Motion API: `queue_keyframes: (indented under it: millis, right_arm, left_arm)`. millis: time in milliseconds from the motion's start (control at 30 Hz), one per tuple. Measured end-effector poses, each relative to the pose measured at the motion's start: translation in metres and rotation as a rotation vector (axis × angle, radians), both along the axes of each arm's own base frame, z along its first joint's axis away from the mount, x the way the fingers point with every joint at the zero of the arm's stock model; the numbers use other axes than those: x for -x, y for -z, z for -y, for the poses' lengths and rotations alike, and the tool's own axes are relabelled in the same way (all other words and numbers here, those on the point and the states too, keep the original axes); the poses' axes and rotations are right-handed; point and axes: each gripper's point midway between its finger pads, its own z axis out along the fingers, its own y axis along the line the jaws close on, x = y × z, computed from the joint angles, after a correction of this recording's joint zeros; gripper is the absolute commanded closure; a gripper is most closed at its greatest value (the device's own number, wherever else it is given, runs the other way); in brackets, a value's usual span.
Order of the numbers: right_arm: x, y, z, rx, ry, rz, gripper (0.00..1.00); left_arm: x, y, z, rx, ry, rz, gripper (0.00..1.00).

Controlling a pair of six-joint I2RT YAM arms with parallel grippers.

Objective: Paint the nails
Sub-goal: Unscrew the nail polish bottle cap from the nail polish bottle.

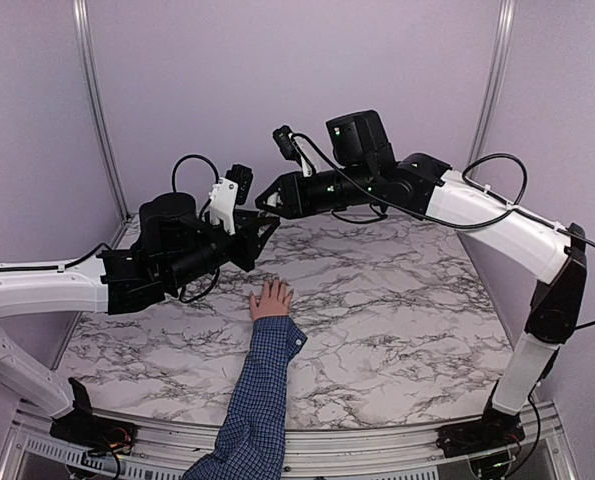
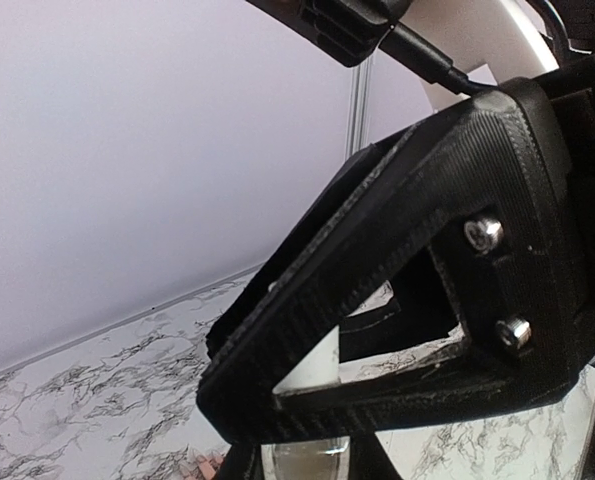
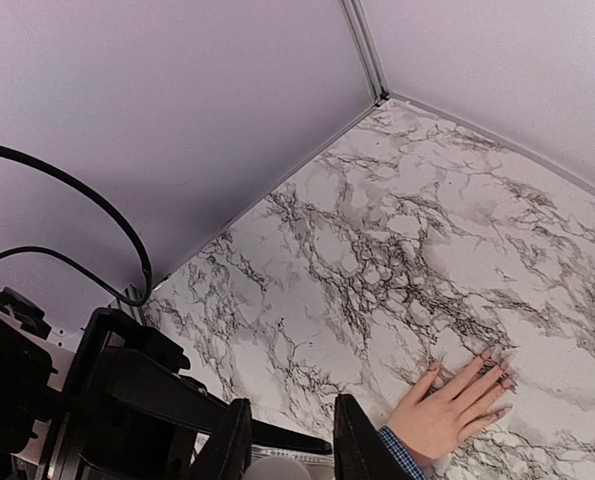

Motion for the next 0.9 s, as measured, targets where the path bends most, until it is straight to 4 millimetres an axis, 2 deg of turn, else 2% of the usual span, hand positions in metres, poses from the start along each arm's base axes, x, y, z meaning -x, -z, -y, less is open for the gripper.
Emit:
queue_keyframes:
  millis: [400,600,800,900]
  right_arm:
    - [0.0,-0.004,0.0,-0.015,0.004,0.004,0.74]
    - [0.001,-0.011,0.002,-0.032,0.008,0.015,0.84]
    - [0.001,-0.011,0.002,-0.03,0.008,0.022,1.0]
    - [0.001,-0.011,0.002,-0.032,0.005,0.025,1.0]
  left_arm:
    - [0.0,-0.001,0.0,0.001,0.0,0.003,1.0]
    - [0.0,-0.001,0.0,0.003,-0.002,0.001,1.0]
    - [-0.001,-0.001,-0.001,0.004,-0.007,0.001,1.0]
    - [-0.001,-0.001,-0.001,0.004,-0.009,0.002,0.91]
